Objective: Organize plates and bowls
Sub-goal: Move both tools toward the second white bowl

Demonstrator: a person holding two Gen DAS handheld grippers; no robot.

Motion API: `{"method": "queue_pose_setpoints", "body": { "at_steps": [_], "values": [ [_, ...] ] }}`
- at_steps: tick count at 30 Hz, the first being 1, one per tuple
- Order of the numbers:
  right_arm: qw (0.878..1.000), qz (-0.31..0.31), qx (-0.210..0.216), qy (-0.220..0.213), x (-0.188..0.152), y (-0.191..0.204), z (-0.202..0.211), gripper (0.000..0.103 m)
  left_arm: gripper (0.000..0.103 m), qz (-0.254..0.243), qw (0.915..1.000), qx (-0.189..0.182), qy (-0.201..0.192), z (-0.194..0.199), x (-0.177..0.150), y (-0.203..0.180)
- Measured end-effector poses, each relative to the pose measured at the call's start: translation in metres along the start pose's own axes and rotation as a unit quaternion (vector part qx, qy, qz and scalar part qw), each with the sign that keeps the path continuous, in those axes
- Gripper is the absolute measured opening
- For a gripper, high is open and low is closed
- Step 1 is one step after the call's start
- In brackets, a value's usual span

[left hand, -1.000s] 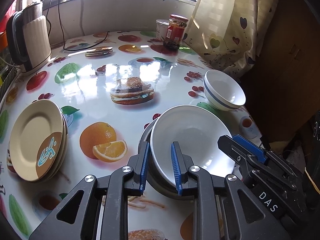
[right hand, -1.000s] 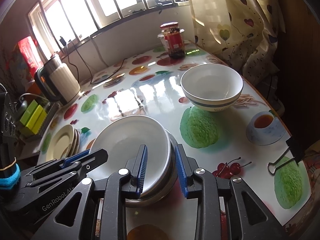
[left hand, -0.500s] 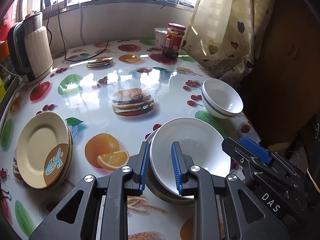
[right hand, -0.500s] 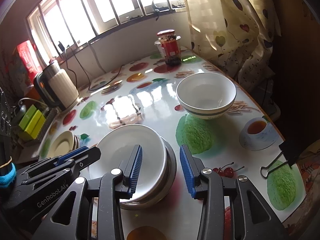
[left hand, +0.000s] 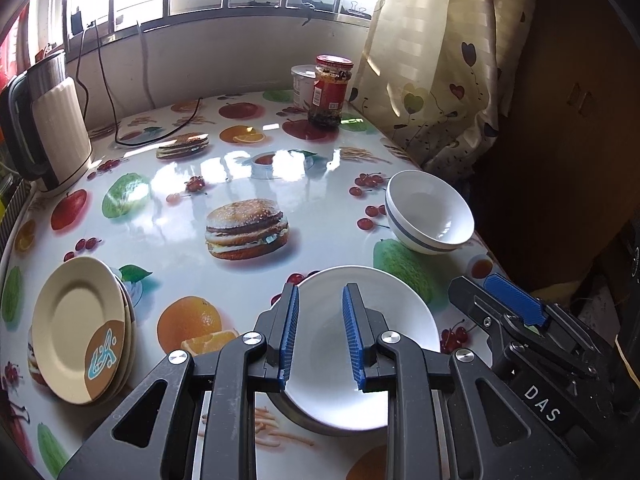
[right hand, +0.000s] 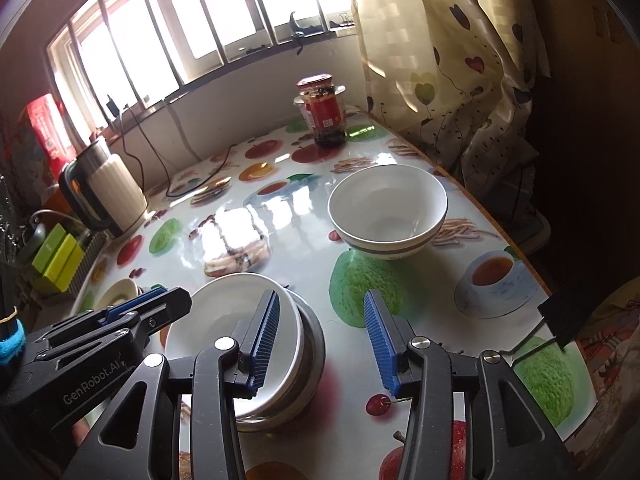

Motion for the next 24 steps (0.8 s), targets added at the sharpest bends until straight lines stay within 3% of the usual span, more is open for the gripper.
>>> {"method": "queue_pose_setpoints", "body": {
  "at_steps": [24],
  "values": [
    [0.999, -0.017, -0.043, -0.013, 0.044, -0.054, -0.014, 0.049, 0.024, -0.002, 0.9995, -0.028, 0.015, -0.038, 0.042, -0.03]
  ]
}}
Point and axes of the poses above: each gripper's, at about its wrist camera, not at the fingertips, and z roughly against the way its jaws point, y to its left, x to its top, the point moved 8 cm from there along -z, roughly the way its jaws point, and after that the axes turned 3 degrees about -z, right-handed, at the moved point
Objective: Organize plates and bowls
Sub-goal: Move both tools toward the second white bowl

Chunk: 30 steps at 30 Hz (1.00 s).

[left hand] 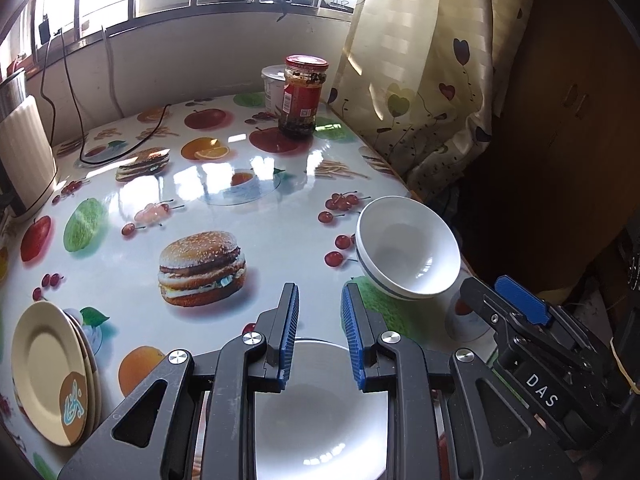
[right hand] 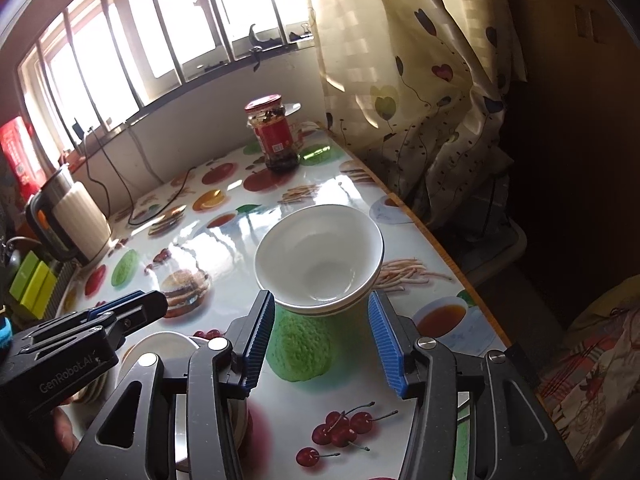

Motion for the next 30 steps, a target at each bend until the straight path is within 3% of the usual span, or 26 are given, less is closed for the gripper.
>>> {"method": "queue_pose_setpoints", "body": {
  "at_steps": [13, 30],
  "values": [
    [1.0, -0.006, -0.023, 0.015, 0.017, -0.029, -0.028, 0.052, 0.024, -0.023, 0.9993, 0.002, 0.028, -0.033, 0.02, -0.022],
    [0.999, -0.002, -0.022, 0.038, 0.028, -0.042, -0.062, 0.052, 0.024, -0.021, 0.9981, 0.01, 0.058, -0.068, 0.027, -0.034]
  ]
}}
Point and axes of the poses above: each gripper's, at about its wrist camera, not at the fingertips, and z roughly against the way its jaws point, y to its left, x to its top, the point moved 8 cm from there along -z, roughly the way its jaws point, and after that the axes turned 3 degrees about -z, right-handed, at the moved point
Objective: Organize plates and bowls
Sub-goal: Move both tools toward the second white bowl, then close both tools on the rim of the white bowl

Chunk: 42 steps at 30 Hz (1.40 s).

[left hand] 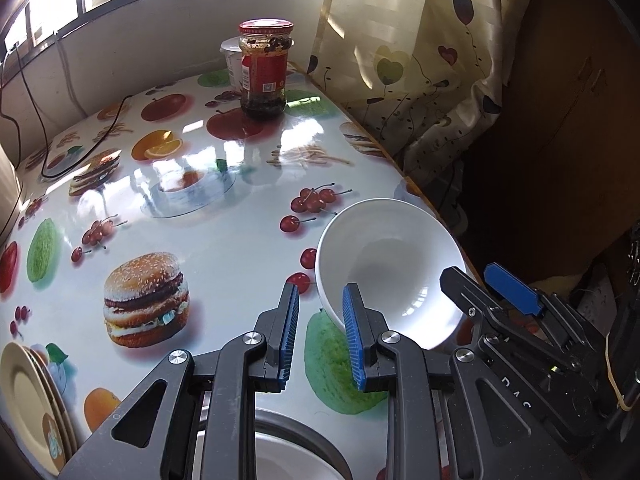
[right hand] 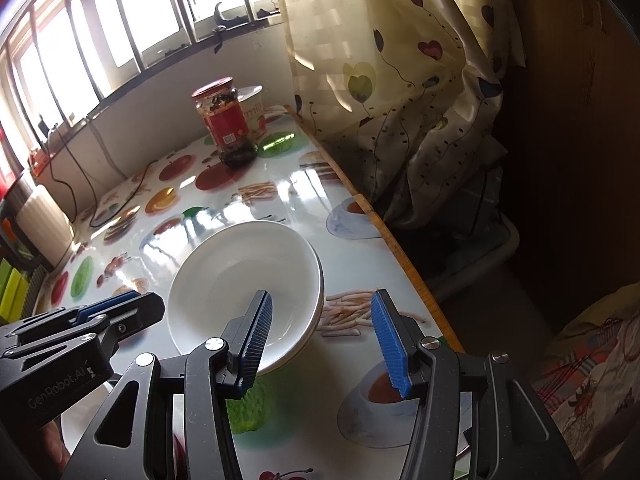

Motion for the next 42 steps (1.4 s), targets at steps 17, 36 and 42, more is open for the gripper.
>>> {"method": "queue_pose_setpoints", "body": {
  "at_steps": [17, 36, 42],
  "values": [
    [1.0, 0.008, 0.0, 0.007, 0.005, -0.002, -0.016, 0.044, 0.024, 0.001, 0.9998, -0.002, 0.017, -0.019, 0.001, -0.006],
    [1.0, 0.016, 0.007, 0.01, 0.006, 0.005, -0.023, 0.017, 0.013, 0.001, 0.9999, 0.008, 0.015, -0.024, 0.002, -0.003],
    [1.0, 0.018, 0.005, 0.01, 0.005, 0.008, -0.023, 0.013, 0.011, 0.004, 0.9999, 0.01, 0.013, -0.024, 0.002, -0.002]
  ]
}}
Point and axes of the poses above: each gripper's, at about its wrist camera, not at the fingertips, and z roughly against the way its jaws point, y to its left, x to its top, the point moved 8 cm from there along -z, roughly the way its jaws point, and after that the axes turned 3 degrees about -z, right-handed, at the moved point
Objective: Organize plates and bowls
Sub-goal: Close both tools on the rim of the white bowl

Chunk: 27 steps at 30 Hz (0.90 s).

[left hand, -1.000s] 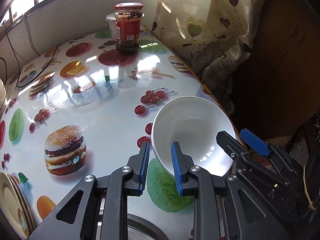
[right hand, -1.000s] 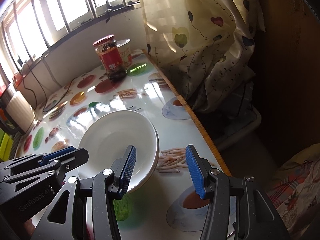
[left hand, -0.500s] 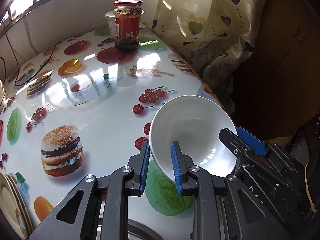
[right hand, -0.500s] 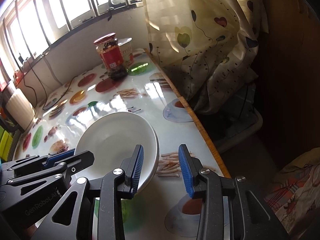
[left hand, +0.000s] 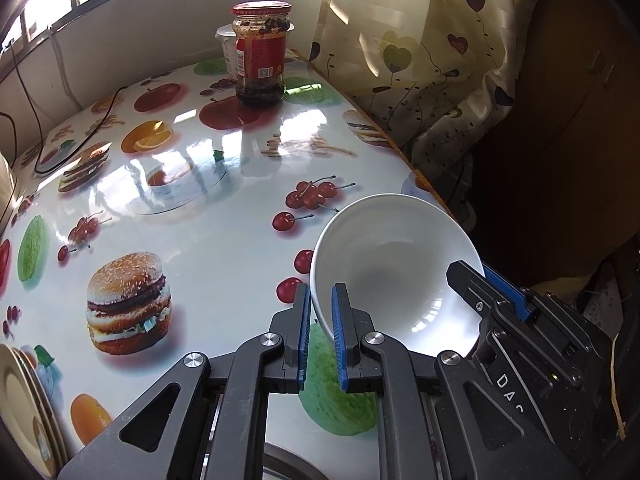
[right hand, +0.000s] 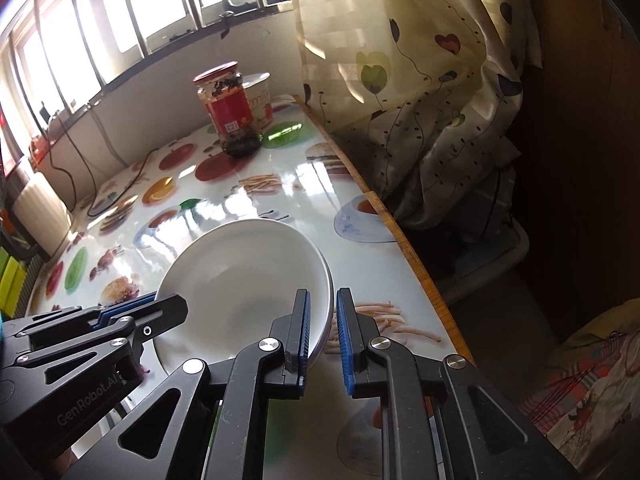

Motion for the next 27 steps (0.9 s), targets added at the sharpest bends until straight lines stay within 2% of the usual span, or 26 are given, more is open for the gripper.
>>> {"method": "queue_pose_setpoints", "body": {
  "at_steps": [27],
  "values": [
    [1.0, 0.004, -0.003, -0.001, -0.0001, 0.0004, -0.0003, 0.012, 0.011, -0.001, 1.0, 0.003, -0.002, 0.0003, 0.0, 0.0004]
  ]
}}
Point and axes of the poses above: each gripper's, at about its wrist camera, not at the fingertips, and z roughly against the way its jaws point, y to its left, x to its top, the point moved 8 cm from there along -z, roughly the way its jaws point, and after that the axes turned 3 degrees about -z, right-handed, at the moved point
